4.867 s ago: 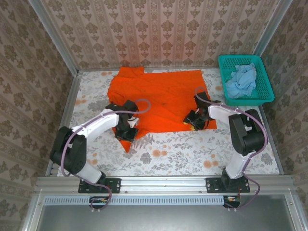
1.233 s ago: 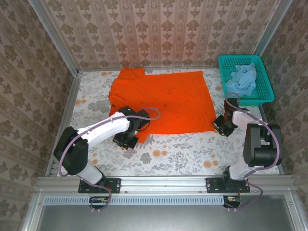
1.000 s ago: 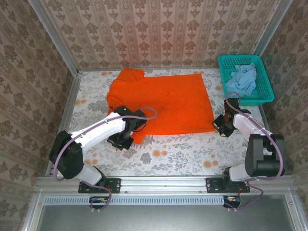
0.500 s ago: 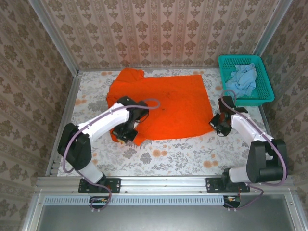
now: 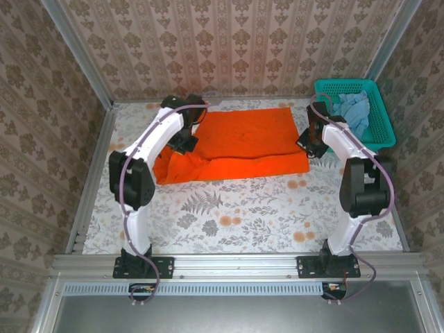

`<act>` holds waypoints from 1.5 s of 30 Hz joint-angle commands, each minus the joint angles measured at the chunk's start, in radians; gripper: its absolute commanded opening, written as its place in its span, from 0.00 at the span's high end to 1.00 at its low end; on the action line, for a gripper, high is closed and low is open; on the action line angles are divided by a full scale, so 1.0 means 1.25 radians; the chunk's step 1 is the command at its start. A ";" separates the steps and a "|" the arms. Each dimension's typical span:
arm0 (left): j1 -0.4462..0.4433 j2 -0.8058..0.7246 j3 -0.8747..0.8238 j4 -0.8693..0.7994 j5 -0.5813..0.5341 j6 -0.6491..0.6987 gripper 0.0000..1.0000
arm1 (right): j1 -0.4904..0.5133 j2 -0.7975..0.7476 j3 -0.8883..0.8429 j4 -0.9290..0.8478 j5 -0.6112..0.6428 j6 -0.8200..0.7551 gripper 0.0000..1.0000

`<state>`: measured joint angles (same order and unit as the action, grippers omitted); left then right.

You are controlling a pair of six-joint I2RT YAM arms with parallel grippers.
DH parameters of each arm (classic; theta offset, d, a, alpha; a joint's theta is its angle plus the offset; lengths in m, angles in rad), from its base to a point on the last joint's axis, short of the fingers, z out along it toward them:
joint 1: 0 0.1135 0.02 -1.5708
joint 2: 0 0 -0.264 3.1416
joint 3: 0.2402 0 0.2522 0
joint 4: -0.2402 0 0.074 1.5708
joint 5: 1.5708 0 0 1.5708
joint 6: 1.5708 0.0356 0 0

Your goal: Fold and stack the t-shirts

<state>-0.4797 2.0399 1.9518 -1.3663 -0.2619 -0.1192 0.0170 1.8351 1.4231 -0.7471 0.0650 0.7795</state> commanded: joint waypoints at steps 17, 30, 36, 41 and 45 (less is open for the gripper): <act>0.100 0.167 0.301 0.007 -0.172 -0.061 0.41 | 0.001 0.168 0.281 -0.169 0.058 -0.075 0.53; 0.092 -0.190 -0.353 0.262 0.419 -0.156 0.62 | 0.128 -0.003 -0.089 0.075 -0.132 -0.059 0.67; 0.104 -0.154 -0.465 0.315 0.258 -0.157 0.67 | 0.133 0.066 -0.097 0.079 -0.138 -0.047 0.69; 0.138 -0.092 -0.469 0.350 0.139 -0.155 0.68 | 0.123 0.118 -0.080 0.039 -0.115 -0.050 0.69; 0.170 -0.058 -0.457 0.348 0.077 -0.160 0.66 | 0.112 0.142 -0.057 0.009 -0.097 -0.060 0.68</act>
<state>-0.2962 1.9404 1.3628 -0.9371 -0.0612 -0.2966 0.1696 1.9648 1.3319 -0.6697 -0.0887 0.7090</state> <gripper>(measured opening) 0.334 0.324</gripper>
